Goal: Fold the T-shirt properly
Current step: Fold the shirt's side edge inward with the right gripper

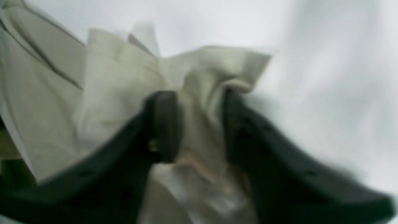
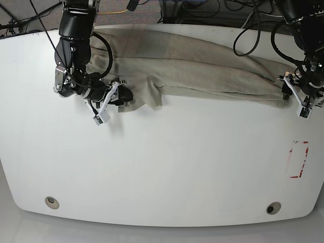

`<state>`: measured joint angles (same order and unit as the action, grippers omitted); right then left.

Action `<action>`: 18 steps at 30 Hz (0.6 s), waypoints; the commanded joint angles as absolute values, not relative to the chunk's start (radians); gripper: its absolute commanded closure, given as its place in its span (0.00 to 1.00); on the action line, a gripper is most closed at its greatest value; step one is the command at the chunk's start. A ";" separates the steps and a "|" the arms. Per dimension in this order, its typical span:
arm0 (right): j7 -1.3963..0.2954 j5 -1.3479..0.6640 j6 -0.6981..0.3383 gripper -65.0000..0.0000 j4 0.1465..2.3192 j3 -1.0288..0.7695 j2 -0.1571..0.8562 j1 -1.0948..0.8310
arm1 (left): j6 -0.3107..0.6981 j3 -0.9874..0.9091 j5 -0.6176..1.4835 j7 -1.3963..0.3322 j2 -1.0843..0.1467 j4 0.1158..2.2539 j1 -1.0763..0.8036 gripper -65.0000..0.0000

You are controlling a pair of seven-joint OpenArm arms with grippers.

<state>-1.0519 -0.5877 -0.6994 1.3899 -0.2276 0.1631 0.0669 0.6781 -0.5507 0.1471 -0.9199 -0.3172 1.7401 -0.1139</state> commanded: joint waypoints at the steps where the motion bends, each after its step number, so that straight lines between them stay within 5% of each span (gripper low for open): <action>1: -1.055 -0.564 -0.698 0.94 1.403 -0.229 0.170 0.094 | 0.674 -0.556 0.153 -0.901 -0.335 1.756 -0.104 0.41; 2: -1.055 -0.552 -0.698 1.00 1.403 -0.229 0.170 0.099 | 0.674 -0.556 0.151 -0.901 -0.335 1.755 -0.104 0.41; 18: -1.165 -0.823 -0.698 1.00 1.807 -0.318 0.177 -0.099 | 0.674 -0.550 0.151 -0.901 -0.334 1.753 -0.125 0.41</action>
